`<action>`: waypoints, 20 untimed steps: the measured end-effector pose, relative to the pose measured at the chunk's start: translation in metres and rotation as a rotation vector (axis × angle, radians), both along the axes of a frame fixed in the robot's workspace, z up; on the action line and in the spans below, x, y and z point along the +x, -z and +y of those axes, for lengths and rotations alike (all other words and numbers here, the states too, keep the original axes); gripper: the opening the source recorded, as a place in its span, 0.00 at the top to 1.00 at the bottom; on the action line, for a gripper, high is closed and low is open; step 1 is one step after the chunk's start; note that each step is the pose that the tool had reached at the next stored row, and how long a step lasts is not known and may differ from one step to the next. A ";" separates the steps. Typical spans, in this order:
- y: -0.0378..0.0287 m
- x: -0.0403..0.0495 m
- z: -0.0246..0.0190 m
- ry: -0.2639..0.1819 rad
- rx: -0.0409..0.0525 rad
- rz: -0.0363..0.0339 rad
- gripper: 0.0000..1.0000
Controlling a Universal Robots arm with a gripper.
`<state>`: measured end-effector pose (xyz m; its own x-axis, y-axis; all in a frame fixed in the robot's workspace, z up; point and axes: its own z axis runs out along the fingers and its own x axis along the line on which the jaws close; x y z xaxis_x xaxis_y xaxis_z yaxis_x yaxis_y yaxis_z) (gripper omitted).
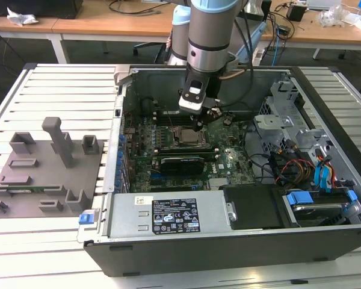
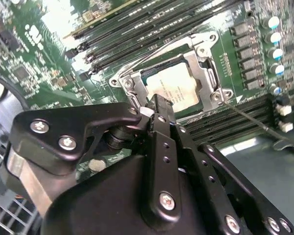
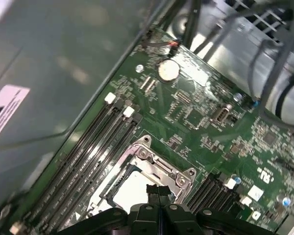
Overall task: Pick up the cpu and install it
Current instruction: 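Close the cpu cover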
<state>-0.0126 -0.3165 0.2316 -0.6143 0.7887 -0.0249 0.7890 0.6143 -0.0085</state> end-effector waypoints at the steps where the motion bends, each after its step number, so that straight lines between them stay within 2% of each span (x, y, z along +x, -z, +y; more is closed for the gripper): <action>1: 0.0001 0.0000 0.0000 -0.018 0.0000 0.0000 0.89; 11: 0.0008 0.0000 0.0000 -0.244 0.0000 0.0000 0.89; 13: 0.0010 0.0000 0.0000 -0.303 0.0001 0.0000 0.89; 17: 0.0014 0.0000 0.0000 -0.378 0.0000 0.0000 0.89; 20: 0.0019 0.0000 0.0000 -0.474 0.0000 0.0001 0.89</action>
<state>-0.0126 -0.3165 0.2298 -0.9066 0.4212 -0.0249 0.4215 0.9068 -0.0086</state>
